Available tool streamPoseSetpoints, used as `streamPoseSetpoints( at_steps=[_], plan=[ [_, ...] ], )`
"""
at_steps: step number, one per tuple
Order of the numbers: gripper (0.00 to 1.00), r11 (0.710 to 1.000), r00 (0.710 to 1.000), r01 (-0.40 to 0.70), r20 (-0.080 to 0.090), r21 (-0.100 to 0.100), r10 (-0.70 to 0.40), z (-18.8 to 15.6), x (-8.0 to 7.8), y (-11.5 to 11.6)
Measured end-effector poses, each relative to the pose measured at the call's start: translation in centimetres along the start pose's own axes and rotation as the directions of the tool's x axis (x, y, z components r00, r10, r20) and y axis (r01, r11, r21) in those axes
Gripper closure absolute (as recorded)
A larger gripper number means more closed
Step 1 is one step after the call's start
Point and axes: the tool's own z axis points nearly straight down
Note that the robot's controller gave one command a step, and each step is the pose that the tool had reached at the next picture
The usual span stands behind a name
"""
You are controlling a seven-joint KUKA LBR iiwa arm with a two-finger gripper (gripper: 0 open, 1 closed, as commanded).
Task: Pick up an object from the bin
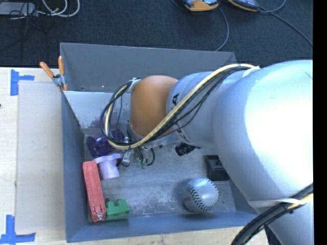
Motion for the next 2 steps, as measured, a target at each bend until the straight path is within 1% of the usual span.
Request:
streamPoseSetpoints(
  at_steps=[1, 2],
  plan=[
    [1.0, 1.0, 1.0, -0.029, -0.001, 0.0, 0.029, 0.01, 1.28, 0.01],
    [1.0, 1.0, 1.0, -0.011, -0.002, 0.001, 0.011, 0.02, 1.77, -0.1]
  ],
)
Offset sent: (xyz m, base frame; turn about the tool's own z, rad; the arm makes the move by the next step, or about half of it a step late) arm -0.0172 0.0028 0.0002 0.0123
